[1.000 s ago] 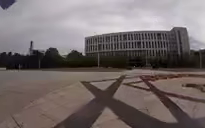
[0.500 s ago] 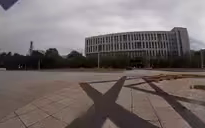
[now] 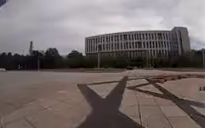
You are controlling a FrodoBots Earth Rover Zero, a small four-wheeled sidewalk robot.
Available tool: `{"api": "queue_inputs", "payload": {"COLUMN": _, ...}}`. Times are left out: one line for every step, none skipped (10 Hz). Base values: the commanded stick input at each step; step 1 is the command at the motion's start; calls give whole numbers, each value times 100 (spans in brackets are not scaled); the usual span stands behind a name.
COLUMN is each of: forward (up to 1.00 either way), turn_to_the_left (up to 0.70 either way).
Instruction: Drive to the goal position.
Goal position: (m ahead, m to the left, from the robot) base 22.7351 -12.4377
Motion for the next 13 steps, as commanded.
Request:
{"api": "queue_inputs", "payload": {"forward": 70, "turn_to_the_left": -14}}
{"api": "queue_inputs", "payload": {"forward": 70, "turn_to_the_left": -16}}
{"api": "queue_inputs", "payload": {"forward": 70, "turn_to_the_left": 0}}
{"api": "queue_inputs", "payload": {"forward": 70, "turn_to_the_left": -1}}
{"api": "queue_inputs", "payload": {"forward": 70, "turn_to_the_left": -4}}
{"api": "queue_inputs", "payload": {"forward": 70, "turn_to_the_left": -6}}
{"api": "queue_inputs", "payload": {"forward": 70, "turn_to_the_left": -1}}
{"api": "queue_inputs", "payload": {"forward": 70, "turn_to_the_left": -20}}
{"api": "queue_inputs", "payload": {"forward": 70, "turn_to_the_left": 0}}
{"api": "queue_inputs", "payload": {"forward": 70, "turn_to_the_left": 0}}
{"api": "queue_inputs", "payload": {"forward": 70, "turn_to_the_left": -13}}
{"api": "queue_inputs", "payload": {"forward": 70, "turn_to_the_left": -18}}
{"api": "queue_inputs", "payload": {"forward": 70, "turn_to_the_left": 0}}
